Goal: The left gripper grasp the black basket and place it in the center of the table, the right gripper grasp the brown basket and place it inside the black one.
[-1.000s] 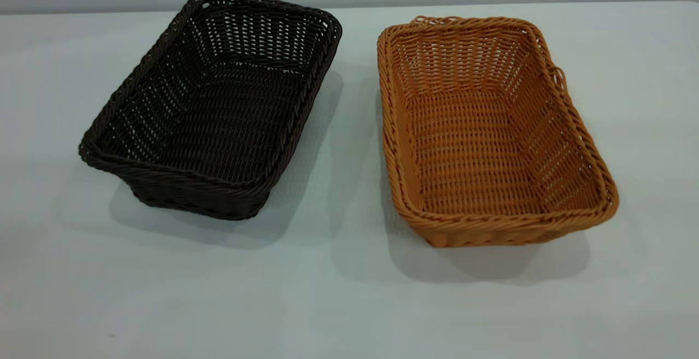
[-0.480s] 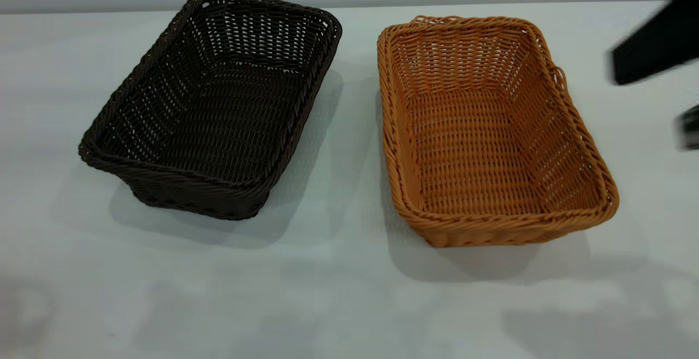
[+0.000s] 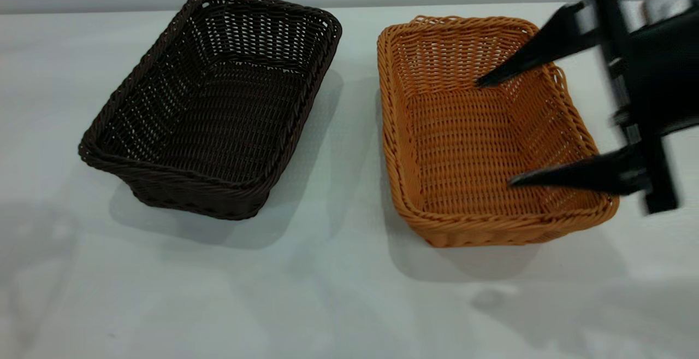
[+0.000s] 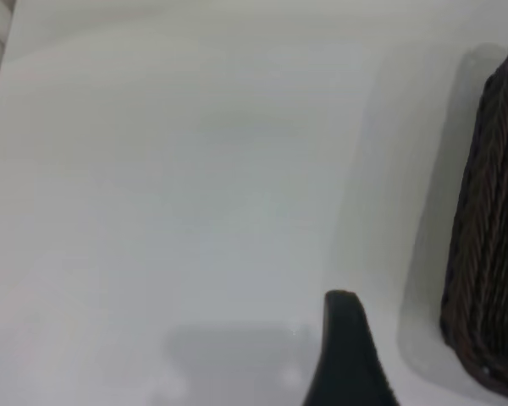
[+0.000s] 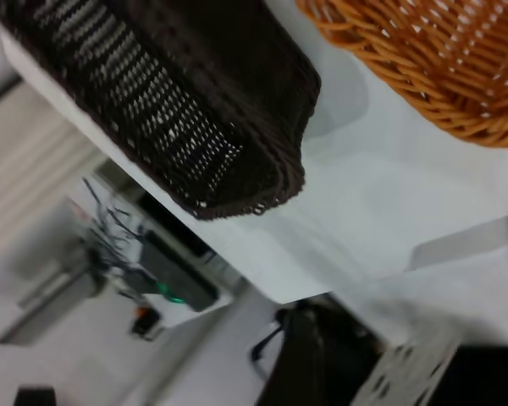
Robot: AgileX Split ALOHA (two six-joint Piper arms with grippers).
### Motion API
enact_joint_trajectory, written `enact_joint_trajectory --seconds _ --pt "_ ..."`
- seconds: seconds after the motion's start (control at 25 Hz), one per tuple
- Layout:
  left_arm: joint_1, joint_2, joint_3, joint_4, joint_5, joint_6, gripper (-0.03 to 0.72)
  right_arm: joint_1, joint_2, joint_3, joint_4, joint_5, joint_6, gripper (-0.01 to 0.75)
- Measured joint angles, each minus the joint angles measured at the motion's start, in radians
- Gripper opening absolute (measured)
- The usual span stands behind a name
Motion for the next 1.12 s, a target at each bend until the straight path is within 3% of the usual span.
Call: enact_joint_trajectory --seconds 0.16,0.4,0.56,0.84,1.12 --pt "0.0 0.005 0.0 0.0 -0.027 -0.016 0.459 0.092 0.11 -0.048 0.04 -0.043 0.09 0.586" --pt "0.0 0.005 0.0 0.0 -0.062 -0.02 0.459 0.175 0.182 -0.094 0.048 -0.243 0.212 0.586" --pt "0.0 0.027 0.0 0.0 -0.079 -0.025 0.459 0.186 0.216 -0.128 0.05 -0.391 0.279 0.585" --pt "0.0 0.172 -0.021 0.001 -0.112 -0.039 0.459 0.202 0.302 -0.206 0.059 -0.475 0.278 0.559" --pt "-0.053 0.413 -0.21 0.004 -0.039 -0.039 0.459 0.247 0.351 -0.207 0.063 -0.551 0.369 0.53"
